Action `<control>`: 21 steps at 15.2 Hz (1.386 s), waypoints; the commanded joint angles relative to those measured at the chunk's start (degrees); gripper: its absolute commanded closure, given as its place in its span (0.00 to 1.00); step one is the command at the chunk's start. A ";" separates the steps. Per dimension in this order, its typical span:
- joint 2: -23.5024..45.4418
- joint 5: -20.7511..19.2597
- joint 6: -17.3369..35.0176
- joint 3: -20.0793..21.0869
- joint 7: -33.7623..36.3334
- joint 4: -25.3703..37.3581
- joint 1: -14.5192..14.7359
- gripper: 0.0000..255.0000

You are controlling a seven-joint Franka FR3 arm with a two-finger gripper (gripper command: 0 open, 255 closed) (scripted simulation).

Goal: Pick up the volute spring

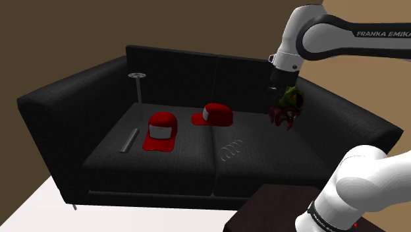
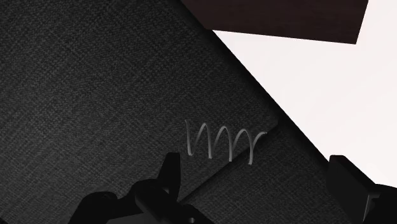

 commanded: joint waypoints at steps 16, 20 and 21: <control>29.76 3.17 22.85 1.34 1.57 -1.28 1.43 0.00; 39.12 4.10 27.71 1.65 1.68 1.04 1.86 0.00; 40.67 4.25 28.43 1.71 1.68 1.52 1.93 0.00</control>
